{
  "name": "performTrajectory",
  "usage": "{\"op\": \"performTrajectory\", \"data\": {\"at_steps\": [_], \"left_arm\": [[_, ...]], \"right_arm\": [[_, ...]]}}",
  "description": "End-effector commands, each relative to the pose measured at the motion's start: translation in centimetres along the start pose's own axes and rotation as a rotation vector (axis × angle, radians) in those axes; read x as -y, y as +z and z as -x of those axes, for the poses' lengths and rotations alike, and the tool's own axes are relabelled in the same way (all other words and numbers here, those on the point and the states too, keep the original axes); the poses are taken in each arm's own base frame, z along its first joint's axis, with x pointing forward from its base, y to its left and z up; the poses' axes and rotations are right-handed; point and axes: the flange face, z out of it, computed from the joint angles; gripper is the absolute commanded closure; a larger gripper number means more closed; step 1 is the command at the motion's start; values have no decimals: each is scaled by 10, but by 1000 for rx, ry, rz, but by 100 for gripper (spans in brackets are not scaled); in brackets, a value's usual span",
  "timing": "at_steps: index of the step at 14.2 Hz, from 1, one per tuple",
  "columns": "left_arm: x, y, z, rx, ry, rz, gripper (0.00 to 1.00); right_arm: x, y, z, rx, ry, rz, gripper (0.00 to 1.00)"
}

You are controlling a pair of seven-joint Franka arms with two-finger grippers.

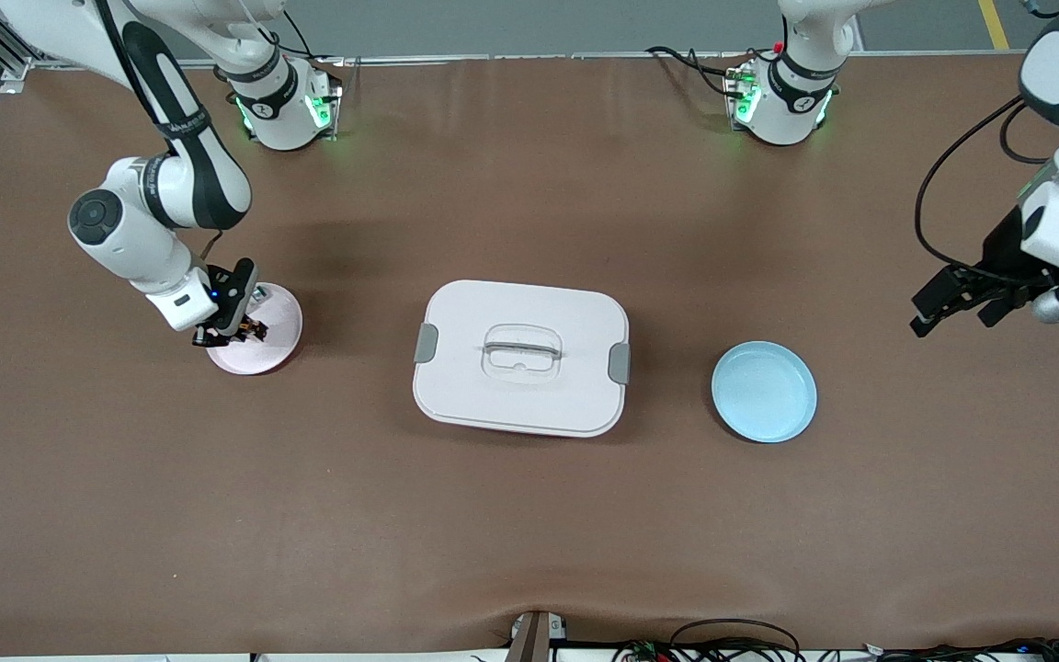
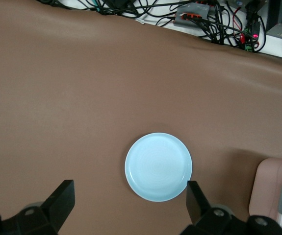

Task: Transfer orange switch to right arm and place
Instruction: 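Carry the switch to the white plate while the left gripper retreats, then lower the switch onto the white plate and open the right gripper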

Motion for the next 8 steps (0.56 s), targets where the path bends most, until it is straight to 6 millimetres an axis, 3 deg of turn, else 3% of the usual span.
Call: {"op": "performTrajectory", "data": {"at_steps": [1, 8], "left_arm": [[5, -13, -7, 34, 12, -22, 0], [6, -38, -12, 71, 47, -26, 0]], "right_arm": [[0, 10, 4, 7, -29, -2, 100], [6, 38, 7, 13, -38, -49, 100]]}}
